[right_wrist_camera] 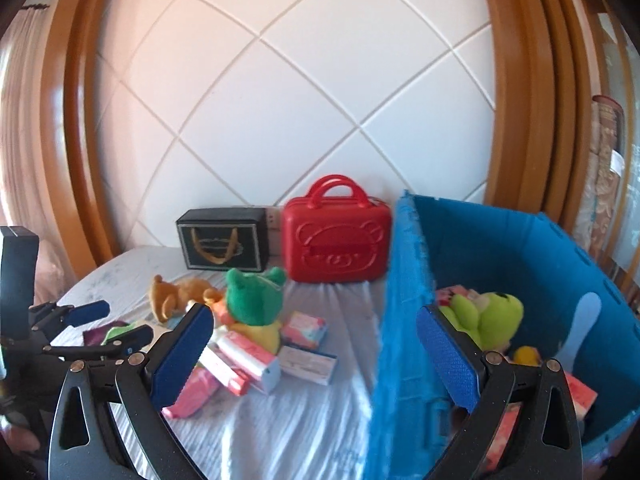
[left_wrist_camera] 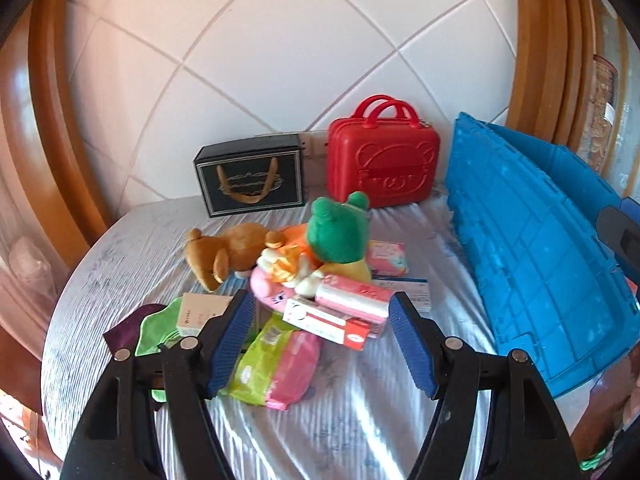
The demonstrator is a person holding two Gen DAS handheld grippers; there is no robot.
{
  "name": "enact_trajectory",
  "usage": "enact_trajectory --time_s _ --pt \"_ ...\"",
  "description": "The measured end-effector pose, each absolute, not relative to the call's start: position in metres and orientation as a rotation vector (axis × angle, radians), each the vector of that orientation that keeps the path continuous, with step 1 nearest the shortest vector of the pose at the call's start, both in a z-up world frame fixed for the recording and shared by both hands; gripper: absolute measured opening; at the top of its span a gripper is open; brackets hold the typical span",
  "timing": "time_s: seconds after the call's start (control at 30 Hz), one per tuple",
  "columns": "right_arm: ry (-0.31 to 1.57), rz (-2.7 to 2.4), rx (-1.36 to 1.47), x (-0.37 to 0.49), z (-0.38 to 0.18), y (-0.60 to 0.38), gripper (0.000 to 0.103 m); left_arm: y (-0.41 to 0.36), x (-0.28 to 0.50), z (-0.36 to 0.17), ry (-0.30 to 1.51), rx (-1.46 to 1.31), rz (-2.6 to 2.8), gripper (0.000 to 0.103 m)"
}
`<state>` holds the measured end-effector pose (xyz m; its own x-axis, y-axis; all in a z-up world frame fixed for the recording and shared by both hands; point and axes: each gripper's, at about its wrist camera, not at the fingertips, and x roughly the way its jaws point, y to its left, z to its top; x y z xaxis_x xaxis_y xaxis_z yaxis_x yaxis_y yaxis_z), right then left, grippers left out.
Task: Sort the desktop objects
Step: 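Move both open grippers back from the bin to the table pile, then grasp the green-pink wipes pack with left gripper while right gripper grasps the red-white ointment box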
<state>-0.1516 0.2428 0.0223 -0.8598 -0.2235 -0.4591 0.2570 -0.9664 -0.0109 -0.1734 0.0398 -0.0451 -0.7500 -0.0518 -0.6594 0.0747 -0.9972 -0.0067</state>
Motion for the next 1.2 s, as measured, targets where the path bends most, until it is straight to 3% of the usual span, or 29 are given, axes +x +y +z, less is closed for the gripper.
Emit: enact_trajectory --time_s 0.27,0.57,0.9,1.03,1.17,1.2 --pt "0.173 -2.632 0.852 -0.181 -0.038 0.156 0.103 -0.032 -0.191 -0.102 0.146 1.227 -2.771 0.069" --pt "0.196 -2.527 1.190 -0.224 -0.138 0.132 0.103 -0.044 -0.229 -0.210 0.166 1.565 -2.642 0.069" --pt "0.196 -2.452 1.380 -0.261 -0.205 0.124 0.103 -0.021 -0.261 -0.290 0.009 1.802 -2.577 0.069" --pt "0.202 -2.433 1.408 -0.269 -0.215 0.122 0.103 -0.008 -0.273 -0.303 -0.104 1.799 -2.564 0.099" --pt "0.226 -2.408 1.408 -0.277 -0.220 0.110 0.103 -0.011 -0.278 -0.305 -0.131 1.738 -2.578 0.099" --pt "0.235 -2.401 1.404 -0.279 -0.222 0.106 0.103 -0.015 -0.276 -0.303 -0.115 1.714 -2.591 0.093"
